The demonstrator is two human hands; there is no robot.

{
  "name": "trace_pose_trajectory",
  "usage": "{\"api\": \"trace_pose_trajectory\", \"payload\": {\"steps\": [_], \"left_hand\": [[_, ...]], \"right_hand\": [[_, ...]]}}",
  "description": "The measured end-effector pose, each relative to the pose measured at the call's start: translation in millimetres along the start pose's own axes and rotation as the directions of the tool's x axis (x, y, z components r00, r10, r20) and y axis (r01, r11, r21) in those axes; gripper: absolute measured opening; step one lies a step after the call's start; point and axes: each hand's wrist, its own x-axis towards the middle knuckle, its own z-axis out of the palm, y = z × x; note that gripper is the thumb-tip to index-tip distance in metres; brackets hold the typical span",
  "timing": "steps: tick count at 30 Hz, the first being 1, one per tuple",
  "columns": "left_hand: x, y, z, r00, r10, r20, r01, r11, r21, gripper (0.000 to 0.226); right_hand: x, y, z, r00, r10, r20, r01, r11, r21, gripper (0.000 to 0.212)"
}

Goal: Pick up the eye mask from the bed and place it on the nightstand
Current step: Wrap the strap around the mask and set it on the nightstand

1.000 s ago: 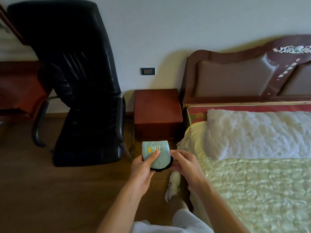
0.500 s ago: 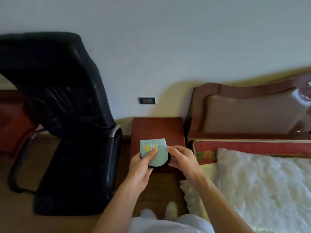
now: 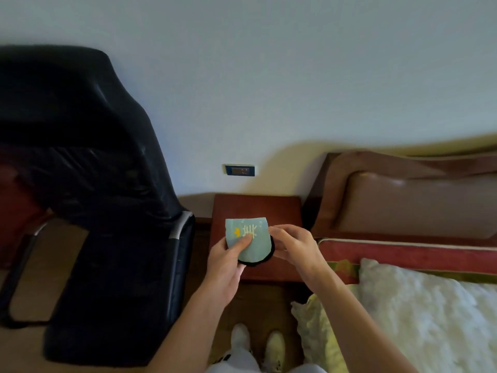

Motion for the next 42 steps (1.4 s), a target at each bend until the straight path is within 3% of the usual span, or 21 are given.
{"api": "trace_pose_trajectory", "payload": {"steps": [10,12,15,19,22,28,35,42], "left_hand": [[57.6,4.8,-11.0,0.997,-0.072,0.011,0.072,0.997,-0.038,0.034],[71.1,2.9,-13.5,0.995,-0.099,0.006,0.100,0.993,-0.059,0.032],[95.2,-2.7,-16.5,0.993,-0.119,-0.005,0.118,0.991,-0.061,0.036],[143.5,-17.6,-21.7,0.991,-0.128,-0.044,0.127,0.992,-0.023,0.035],[190.5,-42.7,-29.8,0.987,-0.139,-0.084,0.146,0.987,0.070,0.035],[285.0,-109.8,-61.3,0.975,-0.168,-0.146,0.197,0.956,0.219,0.024],[366.8,-163.7,-84.6,0.984,-0.100,-0.150,0.158,0.880,0.448,0.018],[403.7,-187.0,-78.8,0.988,-0.016,-0.157,0.115,0.751,0.650,0.018]], "right_hand": [[46.6,9.4,7.8,0.996,0.040,-0.075,-0.047,0.995,-0.093,0.017],[59.5,14.3,8.1,0.993,0.038,-0.113,-0.050,0.993,-0.110,0.025],[80.9,27.1,5.2,0.986,-0.022,-0.164,-0.025,0.960,-0.280,0.039],[114.4,56.8,-3.4,0.977,-0.150,-0.148,0.036,0.811,-0.584,0.036],[147.2,98.7,-11.2,0.970,-0.232,-0.066,0.100,0.636,-0.765,0.038],[213.5,219.1,-32.9,0.961,-0.265,0.082,0.177,0.358,-0.917,0.047],[253.0,326.4,-61.0,0.963,-0.252,0.097,0.160,0.244,-0.957,0.055],[253.4,359.7,-64.3,0.962,-0.259,0.092,0.147,0.205,-0.968,0.058]]}}
